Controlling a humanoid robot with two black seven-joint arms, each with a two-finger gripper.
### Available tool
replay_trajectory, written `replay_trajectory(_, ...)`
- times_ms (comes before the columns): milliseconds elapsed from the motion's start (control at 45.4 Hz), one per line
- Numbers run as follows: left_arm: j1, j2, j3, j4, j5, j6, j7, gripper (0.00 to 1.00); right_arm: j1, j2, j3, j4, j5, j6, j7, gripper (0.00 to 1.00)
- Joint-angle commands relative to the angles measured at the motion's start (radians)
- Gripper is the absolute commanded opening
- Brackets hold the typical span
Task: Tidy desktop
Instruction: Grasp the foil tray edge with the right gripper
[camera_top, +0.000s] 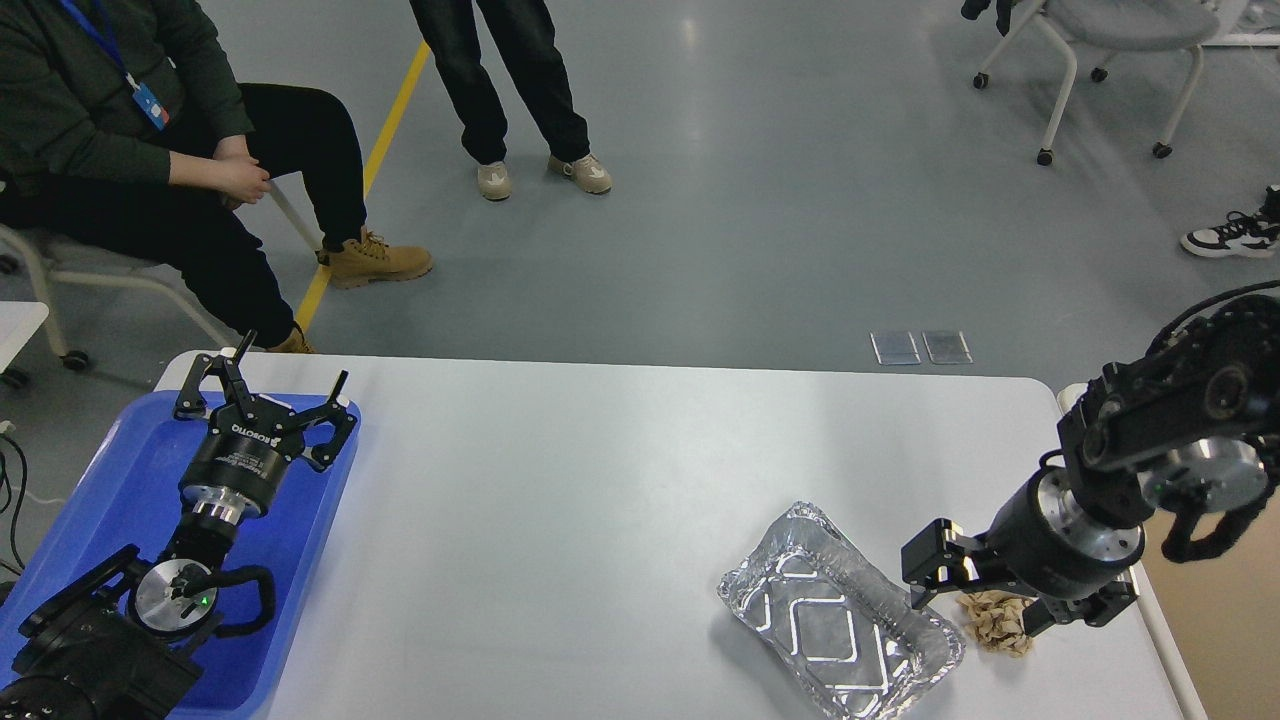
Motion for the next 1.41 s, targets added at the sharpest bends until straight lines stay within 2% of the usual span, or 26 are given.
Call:
replay_trajectory(0,0.0,0.0,0.0,0.0,0.0,0.0,0.0,0.99,-0.151,0.003,0.052,0.004,0.001,-0.15,0.0,1.0)
replay_trajectory(198,0.0,0.0,0.0,0.0,0.0,0.0,0.0,0.99,-0.265,0.014,0.098,-0.013,-0.001,-0.289,-0.005,1.0)
replay_trajectory(485,0.0,0.0,0.0,0.0,0.0,0.0,0.0,0.99,-0.401,0.055,0.139,-0.068,0.004,-0.434,-0.005,1.0)
replay_trajectory(815,0.0,0.0,0.0,0.0,0.0,0.0,0.0,0.99,-0.521,0.071,0.153,-0.167,0.002,-0.49,-0.01,0.97)
replay_trajectory(947,0.0,0.0,0.0,0.0,0.0,0.0,0.0,0.99,-0.547,0.078,0.152,-0.186,0.001,-0.491,-0.01,0.77)
replay_trajectory(1014,0.0,0.0,0.0,0.0,0.0,0.0,0.0,0.99,-0.553,0.083,0.152,-0.191,-0.001,-0.491,-0.01,0.6)
replay_trajectory(1058,0.0,0.0,0.0,0.0,0.0,0.0,0.0,0.99,-0.558,0.085,0.15,-0.196,-0.002,-0.491,-0.01,0.53)
replay_trajectory(1234,0.0,0.0,0.0,0.0,0.0,0.001,0.0,0.99,-0.566,0.103,0.144,-0.219,0.007,-0.491,-0.011,0.42)
replay_trajectory(1344,0.0,0.0,0.0,0.0,0.0,0.0,0.002,0.99,-0.569,0.106,0.145,-0.219,0.007,-0.493,-0.011,0.23)
replay_trajectory(1388,0.0,0.0,0.0,0.0,0.0,0.001,0.002,0.99,-0.57,0.106,0.147,-0.219,0.007,-0.497,-0.01,0.1)
